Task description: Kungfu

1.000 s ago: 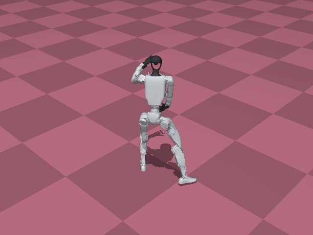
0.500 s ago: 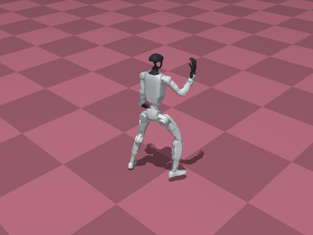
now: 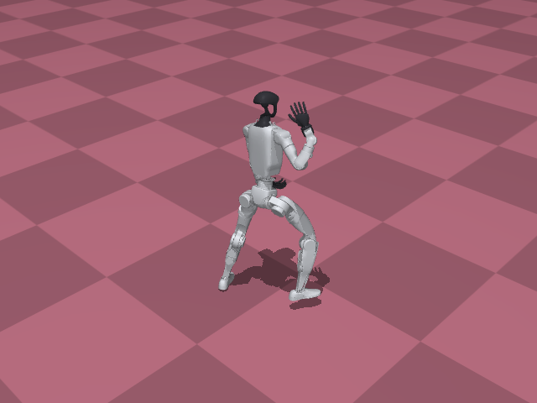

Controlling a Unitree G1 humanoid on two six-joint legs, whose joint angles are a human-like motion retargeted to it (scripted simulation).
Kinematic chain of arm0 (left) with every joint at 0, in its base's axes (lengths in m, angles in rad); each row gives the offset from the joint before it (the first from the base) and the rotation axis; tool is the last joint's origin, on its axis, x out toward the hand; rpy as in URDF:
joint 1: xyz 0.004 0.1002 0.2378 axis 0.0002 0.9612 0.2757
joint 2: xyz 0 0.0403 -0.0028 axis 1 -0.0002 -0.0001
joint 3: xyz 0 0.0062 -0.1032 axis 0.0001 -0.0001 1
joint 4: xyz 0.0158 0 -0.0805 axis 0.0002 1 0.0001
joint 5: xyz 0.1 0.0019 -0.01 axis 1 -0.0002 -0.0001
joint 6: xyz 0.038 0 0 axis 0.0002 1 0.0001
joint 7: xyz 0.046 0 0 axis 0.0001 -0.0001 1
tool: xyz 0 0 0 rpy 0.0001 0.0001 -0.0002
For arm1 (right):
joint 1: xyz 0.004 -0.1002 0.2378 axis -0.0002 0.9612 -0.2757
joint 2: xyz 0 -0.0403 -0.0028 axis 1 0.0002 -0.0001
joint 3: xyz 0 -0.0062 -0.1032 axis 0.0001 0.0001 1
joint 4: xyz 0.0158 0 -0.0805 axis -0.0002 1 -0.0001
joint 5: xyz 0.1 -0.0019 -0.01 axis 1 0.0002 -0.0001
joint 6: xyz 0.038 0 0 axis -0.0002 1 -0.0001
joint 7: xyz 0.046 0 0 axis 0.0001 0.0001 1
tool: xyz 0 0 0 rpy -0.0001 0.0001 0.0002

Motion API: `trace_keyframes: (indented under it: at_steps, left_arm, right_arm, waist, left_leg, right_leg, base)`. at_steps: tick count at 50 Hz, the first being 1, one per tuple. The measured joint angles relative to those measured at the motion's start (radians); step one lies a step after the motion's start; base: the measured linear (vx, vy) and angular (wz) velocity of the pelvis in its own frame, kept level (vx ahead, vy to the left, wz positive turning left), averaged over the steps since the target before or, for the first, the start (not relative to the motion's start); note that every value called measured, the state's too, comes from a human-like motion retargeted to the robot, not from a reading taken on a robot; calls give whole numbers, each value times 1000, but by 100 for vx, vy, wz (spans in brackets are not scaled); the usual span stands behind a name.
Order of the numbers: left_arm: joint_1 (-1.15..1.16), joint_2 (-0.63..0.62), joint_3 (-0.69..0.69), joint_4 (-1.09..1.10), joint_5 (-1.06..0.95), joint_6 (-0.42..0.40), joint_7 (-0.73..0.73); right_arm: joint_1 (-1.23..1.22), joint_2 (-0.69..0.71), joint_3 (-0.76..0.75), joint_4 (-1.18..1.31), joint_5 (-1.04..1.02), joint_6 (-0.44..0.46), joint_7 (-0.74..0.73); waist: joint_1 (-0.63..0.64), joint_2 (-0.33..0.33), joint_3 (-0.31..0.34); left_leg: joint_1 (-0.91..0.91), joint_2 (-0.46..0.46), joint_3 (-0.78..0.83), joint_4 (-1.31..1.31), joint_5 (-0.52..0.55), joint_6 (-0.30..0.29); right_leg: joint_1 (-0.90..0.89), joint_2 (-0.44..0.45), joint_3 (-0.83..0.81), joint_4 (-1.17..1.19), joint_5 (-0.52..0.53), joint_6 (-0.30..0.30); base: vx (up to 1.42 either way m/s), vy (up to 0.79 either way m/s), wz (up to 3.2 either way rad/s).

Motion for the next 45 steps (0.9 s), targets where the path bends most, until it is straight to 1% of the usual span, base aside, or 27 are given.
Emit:
trace_keyframes:
  at_steps: [4,6,8,10,11,12,13,14,15,16,17,18,20,21,23,25,27,30,33,35,37,38,40,41,42,43,45]
  left_arm:
    - [69,59,8,-40,155,-28,103]
    - [122,98,20,-60,276,-58,189]
    - [185,144,28,-76,423,-105,292]
    - [252,197,28,-86,568,-137,388]
    - [286,221,31,-82,638,-141,425]
    - [319,242,35,-78,705,-142,459]
    - [350,258,44,-72,769,-137,490]
    - [378,273,52,-65,821,-133,514]
    - [406,286,60,-57,866,-130,536]
    - [429,296,63,-49,892,-129,552]
    - [450,305,63,-40,913,-127,568]
    - [466,311,60,-30,925,-122,584]
    - [492,319,55,-7,942,-115,614]
    - [499,319,54,8,949,-109,622]
    - [505,318,50,37,962,-96,632]
    - [497,315,40,63,976,-86,649]
    - [478,328,1,86,991,-92,678]
    - [424,356,-94,128,1061,-110,738]
    - [324,367,-205,174,1213,-109,803]
    - [237,358,-279,197,1300,-99,843]
    - [149,340,-341,203,1356,-97,872]
    - [104,330,-374,200,1371,-101,883]
    - [11,306,-435,192,1400,-106,904]
    - [-35,291,-460,182,1419,-101,914]
    - [-84,274,-483,169,1440,-97,924]
    - [-137,254,-501,147,1466,-93,931]
    - [-244,223,-539,89,1511,-94,949]
  right_arm:
    - [49,-89,-7,98,-129,-10,-72]
    - [81,-178,-17,185,-223,-26,-93]
    - [107,-296,-23,291,-388,-41,-122]
    - [119,-435,-21,401,-664,-48,-183]
    - [121,-513,-17,453,-855,-32,-226]
    - [121,-591,-11,508,-1045,-3,-271]
    - [118,-666,-4,566,-1234,50,-320]
    - [109,-729,5,622,-1370,111,-373]
    - [96,-787,16,677,-1479,175,-427]
    - [69,-829,40,732,-1518,172,-483]
    - [41,-866,65,784,-1536,152,-525]
    - [14,-895,91,830,-1512,99,-542]
    - [-52,-929,149,896,-1437,-10,-517]
    - [-89,-934,175,905,-1403,-26,-480]
    - [-161,-942,224,902,-1364,-15,-434]
    - [-224,-946,272,880,-1379,13,-449]
    - [-278,-943,324,865,-1407,17,-485]
    - [-354,-929,405,852,-1415,5,-489]
    - [-430,-909,479,838,-1425,0,-487]
    - [-480,-894,527,830,-1435,-5,-490]
    - [-528,-876,576,824,-1443,-11,-489]
    - [-553,-865,601,821,-1448,-16,-489]
    - [-610,-835,665,818,-1466,-28,-492]
    - [-635,-816,700,819,-1478,-33,-496]
    - [-663,-800,736,822,-1490,-38,-502]
    - [-697,-789,774,830,-1503,-42,-512]
    - [-775,-765,859,848,-1528,-54,-530]
  waist:
    - [5,-10,10]
    - [0,-13,16]
    - [-14,-23,19]
    - [-34,-49,22]
    - [-34,-57,28]
    - [-31,-63,34]
    - [-22,-68,41]
    - [-13,-71,49]
    - [-4,-75,56]
    - [1,-80,62]
    - [3,-86,68]
    - [-1,-91,72]
    - [-22,-96,80]
    - [-33,-97,80]
    - [-45,-96,83]
    - [-45,-90,84]
    - [-55,-81,79]
    - [-78,-62,66]
    - [-109,-48,49]
    - [-131,-42,31]
    - [-153,-40,10]
    - [-163,-38,-2]
    - [-164,-37,-21]
    - [-149,-40,-27]
    - [-133,-50,-30]
    - [-116,-74,-29]
    - [-67,-127,-14]
  left_leg:
    - [12,-3,-11,5,-17,0]
    - [23,-4,-18,6,-48,0]
    - [32,-32,-50,7,-96,0]
    - [35,-99,-116,17,-171,0]
    - [46,-119,-154,24,-204,0]
    - [57,-135,-188,30,-233,0]
    - [70,-145,-212,36,-254,0]
    - [82,-149,-221,40,-261,0]
    - [93,-149,-221,43,-263,0]
    - [101,-152,-204,42,-250,0]
    - [107,-155,-180,40,-241,0]
    - [110,-158,-142,35,-239,0]
    - [113,-158,-78,31,-242,0]
    - [110,-162,-63,34,-242,0]
    - [109,-170,-40,41,-241,0]
    - [106,-170,-10,49,-237,0]
    - [101,-167,14,51,-232,0]
    - [99,-168,33,44,-219,0]
    - [105,-174,59,31,-187,0]
    - [105,-175,70,28,-148,0]
    - [115,-165,74,28,-84,0]
    - [124,-154,72,28,-42,0]
    - [164,-104,73,37,64,0]
    - [187,-65,59,65,125,12]
    - [200,-40,31,104,182,41]
    - [191,-43,-25,166,233,105]
    - [148,-73,-165,334,296,214]
  right_leg:
    - [2,21,7,-39,36,0]
    - [7,35,7,-64,58,0]
    - [6,38,20,-96,89,5]
    - [-7,19,57,-131,131,18]
    - [-6,30,71,-152,149,18]
    - [-4,43,83,-175,167,17]
    - [-1,60,92,-200,187,14]
    - [1,78,98,-227,207,10]
    - [2,95,104,-254,227,7]
    - [-1,104,111,-278,247,8]
    - [-5,109,117,-300,266,12]
    - [-11,106,123,-319,284,18]
    - [-19,112,151,-360,315,35]
    - [-21,110,162,-379,325,42]
    - [-23,103,146,-409,333,36]
    - [-29,80,75,-416,314,-11]
    - [-40,56,21,-403,304,-44]
    - [-67,37,-12,-365,304,-71]
    - [-100,17,-30,-308,313,-82]
    - [-133,12,-18,-259,275,-93]
    - [-158,33,17,-212,209,-98]
    - [-159,52,29,-194,168,-97]
    - [-136,127,43,-169,73,-102]
    - [-102,175,42,-173,34,-107]
    - [-69,213,48,-182,4,-110]
    - [-37,227,70,-201,-10,-105]
    - [34,257,117,-243,-11,-108]
  base:
    - [3,1,-38]
    - [4,1,-48]
    - [1,9,-50]
    - [-6,17,-62]
    - [-7,12,-100]
    - [-8,5,-136]
    - [-11,5,-152]
    - [-13,6,-164]
    - [-16,8,-161]
    - [-20,10,-148]
    - [-24,12,-123]
    - [-24,15,-96]
    - [-21,18,-67]
    - [-19,19,-64]
    - [-20,18,-83]
    - [-23,9,-96]
    - [-20,-1,-65]
    - [-17,-10,-36]
    - [-14,-8,-15]
    - [-17,-28,-14]
    - [-14,-59,-16]
    - [-4,-71,-29]
    - [7,-82,-63]
    - [15,-85,-100]
    - [13,-75,-110]
    - [9,-54,-115]
    - [6,-37,-147]
